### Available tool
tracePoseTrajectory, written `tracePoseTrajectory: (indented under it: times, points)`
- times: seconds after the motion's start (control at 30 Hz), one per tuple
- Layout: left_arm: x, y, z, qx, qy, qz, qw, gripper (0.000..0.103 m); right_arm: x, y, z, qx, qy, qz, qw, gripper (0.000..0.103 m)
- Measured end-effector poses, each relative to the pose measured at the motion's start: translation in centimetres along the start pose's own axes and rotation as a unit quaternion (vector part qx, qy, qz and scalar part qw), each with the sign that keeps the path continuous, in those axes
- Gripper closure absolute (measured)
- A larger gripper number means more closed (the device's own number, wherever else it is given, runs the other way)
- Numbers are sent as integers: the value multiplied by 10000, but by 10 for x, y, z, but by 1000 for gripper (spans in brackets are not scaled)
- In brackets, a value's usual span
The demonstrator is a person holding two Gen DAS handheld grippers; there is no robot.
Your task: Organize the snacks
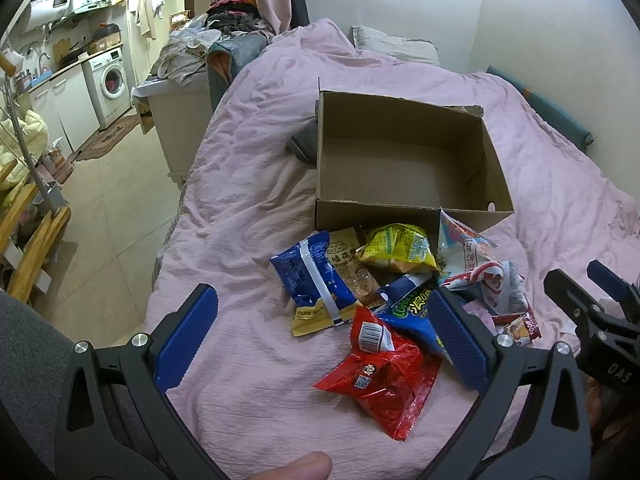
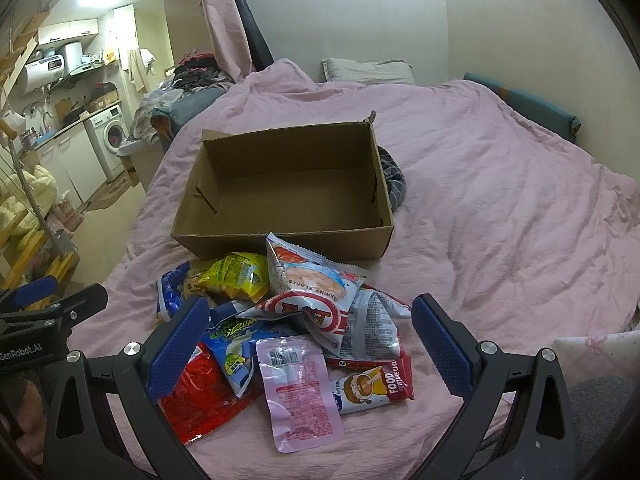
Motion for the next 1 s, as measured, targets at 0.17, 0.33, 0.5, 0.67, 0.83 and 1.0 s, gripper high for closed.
tracePoseTrajectory:
  times: [0.17,0.33,0.5,0.67,0.83,1.0]
  points:
    - [1,0,0,-4,2,-6,10000,0,0,0,0,-2,3,-14,10000,0]
    - [-1,0,0,2,-3,0,10000,0,0,0,0,-4,5,-8,10000,0]
    - [2,-1,0,14,-9,-28,10000,0,0,-1,-1,8,-5,-22,10000,0]
    - [2,0,1,30,-5,-18,10000,0,1,-2,-1,26,-19,-31,10000,0]
    - [1,-1,1,72,-29,-32,10000,0,-2,-1,0,177,120,92,9997,0]
    - [-1,-2,3,373,-86,-17,9993,0,-10,-1,-2,443,290,316,9981,0]
Point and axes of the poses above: each gripper's, at about its wrist camera, not at the fingertips, and z roughly the way its jaws point, x to its left, y to its top, the point moved 10 cm from there along z, roughly the way its jaws point, and after that the axes turned 3 degrees about -x, right-handed, at the moved point
